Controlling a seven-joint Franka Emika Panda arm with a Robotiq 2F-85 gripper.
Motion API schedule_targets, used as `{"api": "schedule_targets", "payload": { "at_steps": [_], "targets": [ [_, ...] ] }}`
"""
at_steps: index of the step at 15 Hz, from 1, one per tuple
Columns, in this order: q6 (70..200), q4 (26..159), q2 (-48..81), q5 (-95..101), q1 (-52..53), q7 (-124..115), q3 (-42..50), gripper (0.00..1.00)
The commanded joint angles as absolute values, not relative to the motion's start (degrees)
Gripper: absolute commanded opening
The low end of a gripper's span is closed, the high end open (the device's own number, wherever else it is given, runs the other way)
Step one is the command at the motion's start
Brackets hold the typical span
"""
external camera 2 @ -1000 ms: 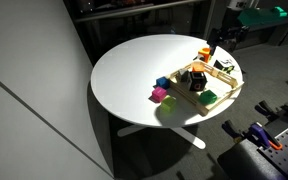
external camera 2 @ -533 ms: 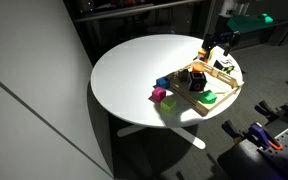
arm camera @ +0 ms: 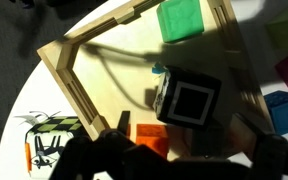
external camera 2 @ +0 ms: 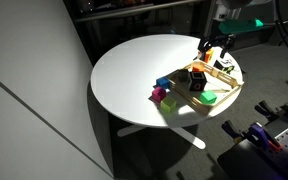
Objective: Pick up the block with the letter d on it and put it on the block with the letter a on it
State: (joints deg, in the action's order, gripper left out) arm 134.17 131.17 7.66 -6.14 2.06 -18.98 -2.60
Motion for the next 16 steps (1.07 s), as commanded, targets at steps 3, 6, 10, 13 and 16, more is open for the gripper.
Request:
{"api": "schedule_targets", "payload": {
  "at_steps": [3,6,10,13,16],
  "targets": [
    [134.0,131.1,7.7,-6.2,2.5,-18.9,-2.1,1.0],
    [133.8,130.9,8.1,-5.9,2.6,-19.2,-2.1,1.0],
    [134.0,130.4,10.3,-5.0,3.1,-21.1,-2.0,1.0],
    [135.1,130.1,12.0,-4.4,4.1,-23.4,-1.9,1.0],
    [136.2,129.5,13.5,-2.7,5.3,-26.6,-1.5,1.0]
  ]
}}
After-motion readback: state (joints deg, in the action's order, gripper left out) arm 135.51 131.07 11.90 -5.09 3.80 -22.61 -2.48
